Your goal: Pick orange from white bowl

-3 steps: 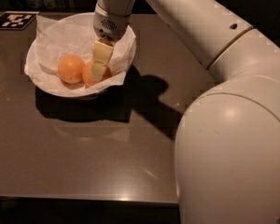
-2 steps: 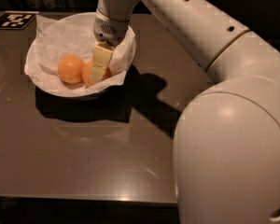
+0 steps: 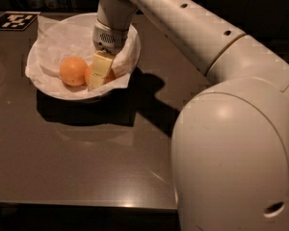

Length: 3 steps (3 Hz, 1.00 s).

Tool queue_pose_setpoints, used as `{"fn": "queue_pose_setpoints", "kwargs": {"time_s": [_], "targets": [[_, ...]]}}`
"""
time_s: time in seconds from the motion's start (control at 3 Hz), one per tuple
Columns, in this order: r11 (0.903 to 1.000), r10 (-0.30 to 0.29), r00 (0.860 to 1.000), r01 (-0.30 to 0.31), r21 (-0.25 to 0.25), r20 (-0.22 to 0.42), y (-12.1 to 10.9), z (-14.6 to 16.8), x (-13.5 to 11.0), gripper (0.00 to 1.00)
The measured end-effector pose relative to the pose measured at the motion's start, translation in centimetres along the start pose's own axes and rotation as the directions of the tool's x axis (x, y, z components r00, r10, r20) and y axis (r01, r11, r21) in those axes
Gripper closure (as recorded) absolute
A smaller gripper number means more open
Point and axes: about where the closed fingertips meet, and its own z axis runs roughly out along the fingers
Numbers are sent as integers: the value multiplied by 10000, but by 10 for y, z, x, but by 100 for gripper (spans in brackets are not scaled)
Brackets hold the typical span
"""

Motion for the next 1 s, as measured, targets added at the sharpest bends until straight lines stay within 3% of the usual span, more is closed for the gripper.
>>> {"fn": "queue_pose_setpoints", "kwargs": {"time_s": [0.33, 1.0], "targets": [[9999, -9, 9997, 13, 166, -247, -3, 5, 0, 37], [9999, -9, 9997, 14, 171, -254, -3, 5, 0, 84]]}}
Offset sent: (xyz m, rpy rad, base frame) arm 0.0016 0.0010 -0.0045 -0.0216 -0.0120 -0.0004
